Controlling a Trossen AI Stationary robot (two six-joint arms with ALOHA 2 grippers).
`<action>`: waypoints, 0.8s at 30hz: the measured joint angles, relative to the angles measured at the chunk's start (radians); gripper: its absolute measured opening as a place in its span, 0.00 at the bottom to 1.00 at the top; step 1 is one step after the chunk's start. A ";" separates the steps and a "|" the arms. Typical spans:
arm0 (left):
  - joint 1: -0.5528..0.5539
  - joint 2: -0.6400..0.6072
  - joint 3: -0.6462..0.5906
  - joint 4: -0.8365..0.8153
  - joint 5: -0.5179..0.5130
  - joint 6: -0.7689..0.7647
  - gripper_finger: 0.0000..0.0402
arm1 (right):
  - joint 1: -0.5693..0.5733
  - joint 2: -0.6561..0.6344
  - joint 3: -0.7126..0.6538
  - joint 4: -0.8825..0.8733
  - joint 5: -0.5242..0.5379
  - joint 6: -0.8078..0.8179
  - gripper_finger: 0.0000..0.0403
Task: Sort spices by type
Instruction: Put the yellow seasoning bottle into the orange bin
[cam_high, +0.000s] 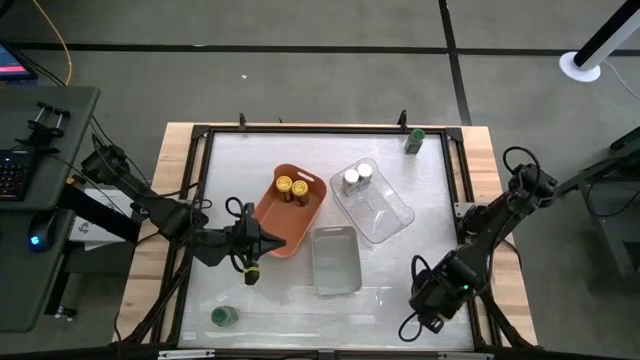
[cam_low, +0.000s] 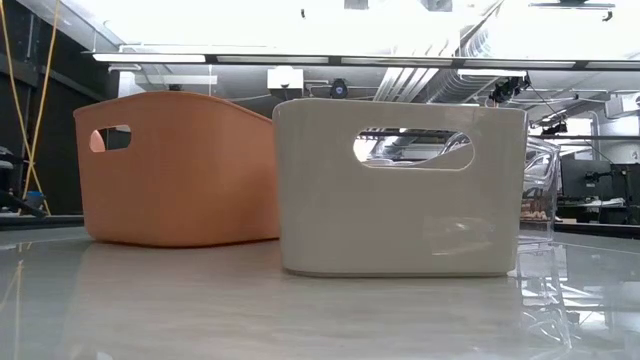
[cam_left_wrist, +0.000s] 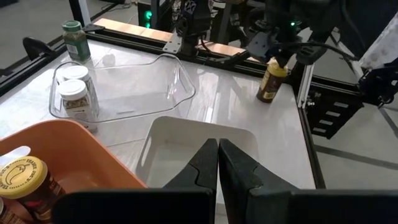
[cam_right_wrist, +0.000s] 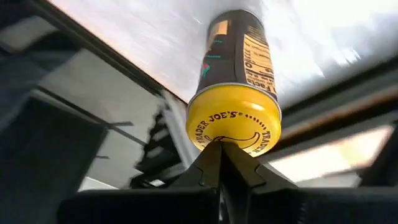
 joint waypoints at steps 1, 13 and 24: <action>0.000 0.000 0.000 0.000 0.000 0.000 0.00 | -0.008 0.000 0.000 0.014 0.012 -0.003 0.00; 0.000 0.000 0.000 0.001 -0.003 -0.001 0.00 | -0.103 0.002 -0.002 0.273 0.187 -0.082 0.00; 0.000 0.000 0.000 0.006 -0.004 -0.003 0.00 | -0.196 0.010 -0.008 0.502 0.362 -0.180 0.00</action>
